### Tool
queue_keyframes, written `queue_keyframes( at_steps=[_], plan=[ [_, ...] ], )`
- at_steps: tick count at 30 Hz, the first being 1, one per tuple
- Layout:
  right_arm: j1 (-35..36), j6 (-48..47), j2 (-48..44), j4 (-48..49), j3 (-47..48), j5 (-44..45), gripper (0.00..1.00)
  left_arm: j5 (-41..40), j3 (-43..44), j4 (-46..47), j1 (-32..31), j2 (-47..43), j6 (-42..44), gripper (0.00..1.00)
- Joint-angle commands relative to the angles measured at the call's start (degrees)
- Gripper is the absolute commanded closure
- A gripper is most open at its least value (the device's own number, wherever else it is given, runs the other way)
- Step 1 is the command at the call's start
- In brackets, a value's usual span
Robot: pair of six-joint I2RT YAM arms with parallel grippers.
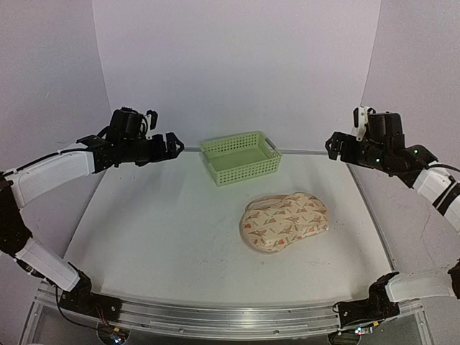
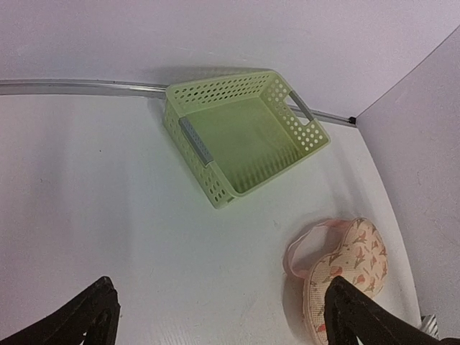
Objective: Unzip the laundry bag and remove the bra
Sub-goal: Move the bin.
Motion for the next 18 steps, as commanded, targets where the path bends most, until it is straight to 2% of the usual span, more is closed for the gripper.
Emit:
queue_keyframes(
  at_steps=[1,8,18],
  plan=[
    [0.3,-1.4,-2.8,-3.4,2.1,2.9,0.02,0.9,5.5,0.4,-0.2,2.8,-4.9,0.01],
    [0.4,-3.5,-4.0,-2.8,-0.4,0.3,0.02,-0.5,10.9,0.4,-0.3,8.0,-10.1,0.01],
    [0.4,-3.9,-2.4,-3.2,0.6,-1.0,0.02,-0.4,20.4,0.2,-0.2,19.4,-10.1,0.04]
  ],
)
